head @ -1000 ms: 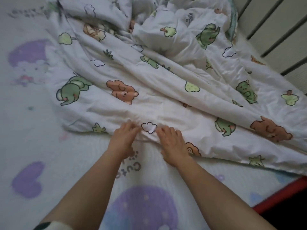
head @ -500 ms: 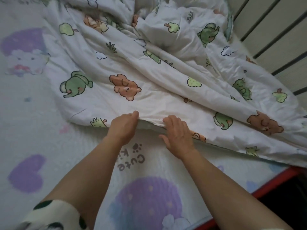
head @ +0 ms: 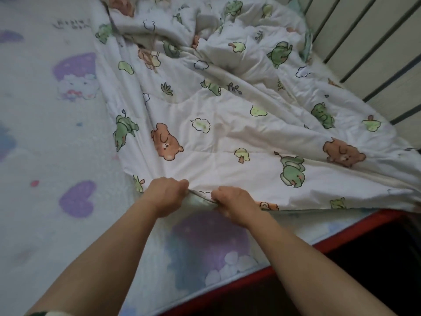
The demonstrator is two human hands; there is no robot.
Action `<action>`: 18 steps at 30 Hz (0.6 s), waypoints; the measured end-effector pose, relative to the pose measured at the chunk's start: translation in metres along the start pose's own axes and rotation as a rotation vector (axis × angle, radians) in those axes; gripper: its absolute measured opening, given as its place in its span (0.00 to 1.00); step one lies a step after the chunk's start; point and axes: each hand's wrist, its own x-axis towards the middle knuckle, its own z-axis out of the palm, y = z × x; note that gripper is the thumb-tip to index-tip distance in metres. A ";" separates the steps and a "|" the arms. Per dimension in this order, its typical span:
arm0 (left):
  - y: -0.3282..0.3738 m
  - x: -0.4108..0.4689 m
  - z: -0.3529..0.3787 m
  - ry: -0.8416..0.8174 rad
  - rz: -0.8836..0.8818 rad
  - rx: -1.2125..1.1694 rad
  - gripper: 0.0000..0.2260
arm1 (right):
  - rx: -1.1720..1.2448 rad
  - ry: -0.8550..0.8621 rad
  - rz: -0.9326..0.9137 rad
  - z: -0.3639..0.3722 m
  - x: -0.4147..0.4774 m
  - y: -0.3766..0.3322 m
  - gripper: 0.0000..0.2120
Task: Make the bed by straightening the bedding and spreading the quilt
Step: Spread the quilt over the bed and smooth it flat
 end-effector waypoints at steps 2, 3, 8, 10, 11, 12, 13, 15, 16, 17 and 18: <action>0.014 -0.019 0.009 -0.050 -0.007 -0.010 0.11 | -0.031 -0.093 -0.010 0.007 -0.015 -0.008 0.06; 0.025 -0.034 0.014 -0.075 -0.011 -0.015 0.11 | -0.073 -0.138 -0.015 0.010 -0.029 -0.015 0.05; 0.072 -0.088 0.043 -0.200 -0.008 -0.072 0.11 | -0.166 -0.326 -0.023 0.037 -0.084 -0.039 0.07; 0.085 -0.099 0.050 -0.224 0.003 -0.082 0.10 | -0.152 -0.369 -0.007 0.045 -0.097 -0.042 0.07; 0.093 -0.108 0.054 -0.238 0.006 -0.084 0.10 | -0.148 -0.392 -0.002 0.051 -0.107 -0.045 0.07; 0.098 -0.112 0.055 -0.253 0.007 -0.084 0.10 | -0.137 -0.407 0.006 0.054 -0.112 -0.046 0.09; 0.103 -0.118 0.058 -0.264 0.012 -0.084 0.10 | -0.123 -0.413 0.008 0.058 -0.119 -0.048 0.10; 0.111 -0.129 0.061 -0.289 0.007 -0.080 0.11 | -0.101 -0.418 0.011 0.065 -0.129 -0.052 0.10; 0.112 -0.134 0.062 -0.296 -0.002 -0.076 0.11 | -0.090 -0.420 0.014 0.067 -0.132 -0.055 0.09; 0.114 -0.139 0.064 -0.305 -0.011 -0.074 0.11 | -0.076 -0.422 0.022 0.070 -0.136 -0.057 0.09; 0.115 -0.142 0.065 -0.312 -0.018 -0.071 0.11 | -0.070 -0.424 0.029 0.072 -0.138 -0.059 0.09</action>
